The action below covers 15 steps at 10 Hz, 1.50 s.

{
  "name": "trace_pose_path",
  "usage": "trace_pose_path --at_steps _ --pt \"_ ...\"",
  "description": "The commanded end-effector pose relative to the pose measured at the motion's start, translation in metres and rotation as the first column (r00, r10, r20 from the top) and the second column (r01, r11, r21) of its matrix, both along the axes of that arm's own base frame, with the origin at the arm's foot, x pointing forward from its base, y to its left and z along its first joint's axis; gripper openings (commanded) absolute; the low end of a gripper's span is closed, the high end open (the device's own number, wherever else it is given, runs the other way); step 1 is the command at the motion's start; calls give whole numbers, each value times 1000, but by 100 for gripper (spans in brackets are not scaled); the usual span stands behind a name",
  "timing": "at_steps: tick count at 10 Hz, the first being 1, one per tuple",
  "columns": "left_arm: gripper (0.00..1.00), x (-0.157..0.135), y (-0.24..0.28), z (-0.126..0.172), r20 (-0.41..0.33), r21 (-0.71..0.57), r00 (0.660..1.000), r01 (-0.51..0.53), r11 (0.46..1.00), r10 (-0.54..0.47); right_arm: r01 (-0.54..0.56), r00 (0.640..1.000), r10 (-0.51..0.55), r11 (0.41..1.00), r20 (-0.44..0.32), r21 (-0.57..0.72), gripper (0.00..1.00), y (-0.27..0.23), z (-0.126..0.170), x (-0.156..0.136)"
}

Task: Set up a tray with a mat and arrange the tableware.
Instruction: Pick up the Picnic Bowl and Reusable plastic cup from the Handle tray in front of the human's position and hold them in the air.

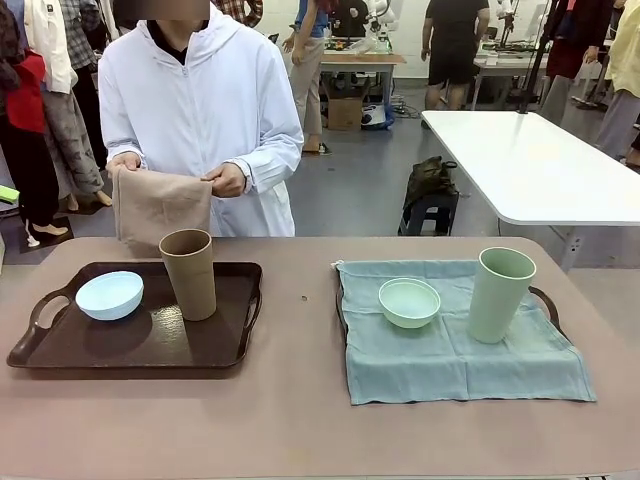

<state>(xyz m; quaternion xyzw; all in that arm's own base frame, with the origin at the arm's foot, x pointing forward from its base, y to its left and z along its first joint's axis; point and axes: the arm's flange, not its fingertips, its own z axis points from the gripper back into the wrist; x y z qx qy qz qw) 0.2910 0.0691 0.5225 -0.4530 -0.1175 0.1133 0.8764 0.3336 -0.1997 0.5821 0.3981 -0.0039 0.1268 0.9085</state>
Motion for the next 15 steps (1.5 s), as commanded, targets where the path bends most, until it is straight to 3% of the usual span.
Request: trace_pose_path --at_steps 1,4,6,8,9,11,12,13,14,15 --pt "86 8 -7 -5 -7 -7 999 32 999 -32 67 997 -64 991 -34 115 100 -9 -6 -4" --pt "86 5 -6 -6 -21 7 1000 17 1000 -17 29 1000 -29 998 -11 61 100 -8 -5 -3" --pt "86 31 31 6 -98 -13 992 81 997 -81 72 993 -69 997 -100 24 100 -19 -35 -13" --pt "86 47 65 17 -116 -25 986 120 992 -122 161 963 -148 986 -224 41 100 -34 -77 -26" --pt "86 51 79 18 -115 -16 984 134 991 -135 252 943 -237 967 -233 41 100 -40 -89 -36" --pt "86 59 84 9 -98 -11 976 192 981 -192 398 909 -383 914 -162 75 100 -49 -99 -46" --pt "86 54 85 8 -104 -13 973 204 979 -204 404 912 -388 906 -133 124 100 -45 -98 -49" --pt "86 56 81 14 -117 -19 983 138 990 -140 377 926 -374 898 -59 228 100 -45 -94 -47" --pt "86 56 81 14 -117 -19 983 138 990 -140 363 921 -344 928 -182 83 100 -64 -105 -49" --pt "86 56 81 14 -117 -19 983 138 990 -140 363 921 -344 928 -182 83 100 -64 -105 -49"
